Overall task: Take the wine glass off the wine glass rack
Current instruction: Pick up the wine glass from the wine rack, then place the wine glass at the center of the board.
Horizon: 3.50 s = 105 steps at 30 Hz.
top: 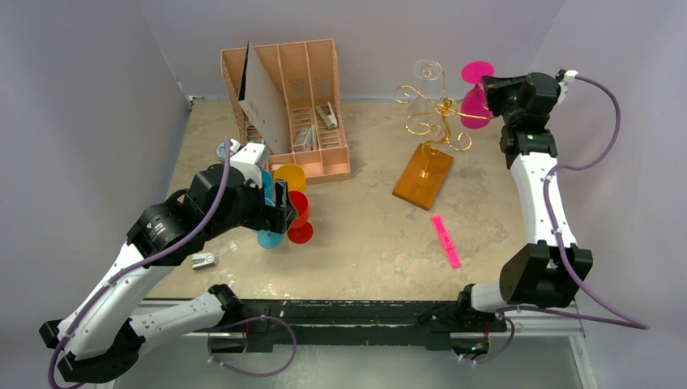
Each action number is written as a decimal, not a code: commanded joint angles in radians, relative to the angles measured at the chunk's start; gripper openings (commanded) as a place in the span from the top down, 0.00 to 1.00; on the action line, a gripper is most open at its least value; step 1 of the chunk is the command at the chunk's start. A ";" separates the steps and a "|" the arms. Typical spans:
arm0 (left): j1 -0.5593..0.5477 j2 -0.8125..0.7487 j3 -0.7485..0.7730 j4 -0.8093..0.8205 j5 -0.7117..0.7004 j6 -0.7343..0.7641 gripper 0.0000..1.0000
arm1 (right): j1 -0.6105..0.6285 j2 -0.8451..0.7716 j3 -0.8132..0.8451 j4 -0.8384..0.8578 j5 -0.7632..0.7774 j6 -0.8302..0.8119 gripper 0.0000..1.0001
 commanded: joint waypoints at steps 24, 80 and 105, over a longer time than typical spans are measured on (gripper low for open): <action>-0.001 0.011 0.013 -0.013 0.022 0.014 0.05 | -0.008 0.062 0.222 -0.116 -0.313 -0.047 1.00; -0.001 0.028 -0.020 0.053 0.048 0.001 0.05 | -0.017 -0.417 0.107 -0.419 -0.093 -0.687 1.00; -0.001 0.030 -0.028 0.184 0.174 -0.003 0.05 | -0.004 -0.778 -0.281 -0.601 -0.750 -0.492 1.00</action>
